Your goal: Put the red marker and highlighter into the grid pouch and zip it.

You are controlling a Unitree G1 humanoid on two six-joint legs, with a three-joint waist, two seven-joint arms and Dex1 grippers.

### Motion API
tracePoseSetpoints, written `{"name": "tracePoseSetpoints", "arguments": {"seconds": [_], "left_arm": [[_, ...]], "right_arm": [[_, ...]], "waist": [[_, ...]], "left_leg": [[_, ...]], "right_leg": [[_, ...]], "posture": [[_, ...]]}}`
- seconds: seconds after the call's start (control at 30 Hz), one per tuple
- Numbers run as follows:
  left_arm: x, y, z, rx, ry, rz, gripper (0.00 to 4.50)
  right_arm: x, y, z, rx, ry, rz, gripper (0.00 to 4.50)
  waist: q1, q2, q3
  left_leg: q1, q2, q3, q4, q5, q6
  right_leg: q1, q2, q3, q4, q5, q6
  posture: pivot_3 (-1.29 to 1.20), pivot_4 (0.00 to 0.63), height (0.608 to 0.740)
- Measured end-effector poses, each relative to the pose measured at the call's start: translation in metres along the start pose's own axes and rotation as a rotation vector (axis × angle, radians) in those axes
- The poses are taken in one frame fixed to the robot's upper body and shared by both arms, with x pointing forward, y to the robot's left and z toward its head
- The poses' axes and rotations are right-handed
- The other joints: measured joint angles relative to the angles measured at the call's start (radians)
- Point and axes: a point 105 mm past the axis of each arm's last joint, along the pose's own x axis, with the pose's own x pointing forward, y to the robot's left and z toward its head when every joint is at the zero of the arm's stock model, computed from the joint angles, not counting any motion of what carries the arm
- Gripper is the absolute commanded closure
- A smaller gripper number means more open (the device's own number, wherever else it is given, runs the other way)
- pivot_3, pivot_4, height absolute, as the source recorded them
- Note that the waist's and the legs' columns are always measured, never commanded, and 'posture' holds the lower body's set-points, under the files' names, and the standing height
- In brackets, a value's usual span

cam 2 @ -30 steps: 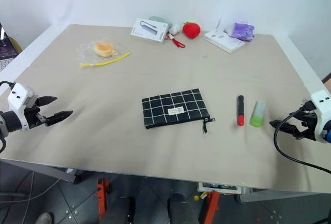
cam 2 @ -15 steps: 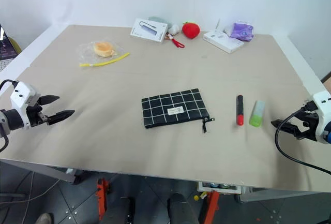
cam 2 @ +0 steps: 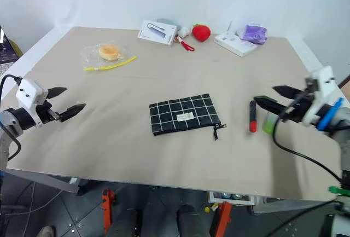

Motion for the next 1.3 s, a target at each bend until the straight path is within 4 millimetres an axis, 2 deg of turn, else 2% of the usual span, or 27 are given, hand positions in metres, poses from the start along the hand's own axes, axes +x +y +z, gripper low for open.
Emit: {"name": "tracePoseSetpoints", "arguments": {"seconds": [0.03, 0.1, 0.2, 0.23, 0.3, 0.37, 0.47, 0.7, 1.0, 1.3], "left_arm": [[0.007, -0.010, 0.003, 0.082, -0.024, -0.017, 0.00], [0.016, -0.026, 0.005, 0.196, -0.057, -0.056, 0.00], [0.026, -0.046, 0.007, 0.361, -0.128, -0.082, 0.00], [0.033, -0.057, 0.010, 0.414, -0.166, -0.106, 0.00], [0.044, -0.075, 0.018, 0.490, -0.248, -0.137, 0.00], [0.050, -0.086, 0.025, 0.583, -0.320, -0.155, 0.00], [0.054, -0.098, 0.027, 0.712, -0.388, -0.198, 0.00], [0.068, -0.149, 0.011, 0.972, -0.504, -0.465, 0.00], [0.104, -0.155, 0.022, 1.127, -0.571, -0.451, 0.00], [0.131, -0.182, 0.036, 1.160, -0.657, -0.458, 0.00]], "right_arm": [[0.016, 0.016, -0.006, 0.020, -0.004, 0.040, 1.83], [0.037, 0.036, -0.018, 0.049, 0.011, 0.076, 2.85], [0.070, 0.050, -0.038, 0.038, 0.048, 0.006, 4.33], [0.084, 0.061, -0.046, 0.034, 0.060, 0.001, 4.44], [0.102, 0.076, -0.066, 0.034, 0.108, 0.000, 4.44], [0.108, 0.073, -0.088, 0.012, 0.192, -0.053, 4.44], [0.110, 0.067, -0.090, -0.050, 0.216, -0.105, 4.44], [0.111, 0.066, -0.095, -0.154, 0.251, -0.137, 4.44], [0.107, 0.067, -0.095, -0.191, 0.243, -0.140, 4.44], [0.104, 0.069, -0.095, -0.201, 0.245, -0.158, 4.44]], "waist": [[0.001, 0.000, 0.000], [0.003, 0.000, 0.000], [0.004, -0.001, -0.001], [0.004, -0.001, -0.001], [0.005, -0.001, 0.000], [0.012, -0.001, 0.000], [0.024, -0.002, -0.003], [0.029, -0.005, -0.005], [0.034, -0.005, -0.006], [0.039, -0.005, -0.006]], "left_leg": [[0.000, 0.000, 0.000, 0.000, 0.000, 0.000], [-0.001, -0.001, 0.000, 0.001, 0.000, 0.000], [-0.001, -0.001, 0.000, 0.002, 0.000, 0.000], [-0.002, -0.001, 0.000, 0.002, 0.001, 0.000], [-0.003, -0.001, -0.001, 0.002, 0.001, -0.001], [-0.004, -0.002, -0.001, 0.002, 0.001, -0.001], [-0.002, -0.003, -0.001, 0.003, 0.001, -0.001], [0.001, -0.003, -0.002, 0.005, 0.005, 0.004], [0.000, -0.003, -0.003, 0.004, 0.006, 0.005], [0.000, -0.004, -0.003, 0.004, 0.006, 0.005]], "right_leg": [[0.000, 0.000, 0.000, 0.000, 0.001, -0.001], [-0.001, -0.001, 0.000, 0.000, 0.002, -0.001], [0.000, -0.001, 0.000, 0.000, 0.003, -0.001], [-0.001, -0.001, 0.000, 0.000, 0.003, -0.001], [-0.001, -0.001, 0.000, 0.000, 0.004, -0.001], [-0.002, -0.001, 0.000, -0.001, 0.004, 0.000], [0.000, -0.002, 0.000, -0.001, 0.005, 0.001], [0.005, -0.001, -0.001, -0.003, 0.006, 0.009], [0.006, -0.002, -0.002, -0.003, 0.007, 0.011], [0.006, -0.002, -0.002, -0.003, 0.006, 0.012]], "posture": [[0.00, 0.150, 0.733], [0.00, 0.150, 0.733], [0.00, 0.150, 0.733], [0.00, 0.150, 0.733], [0.00, 0.150, 0.733], [0.00, 0.150, 0.733], [0.00, 0.150, 0.733], [0.00, 0.150, 0.733], [0.00, 0.150, 0.733], [0.00, 0.150, 0.733]]}}
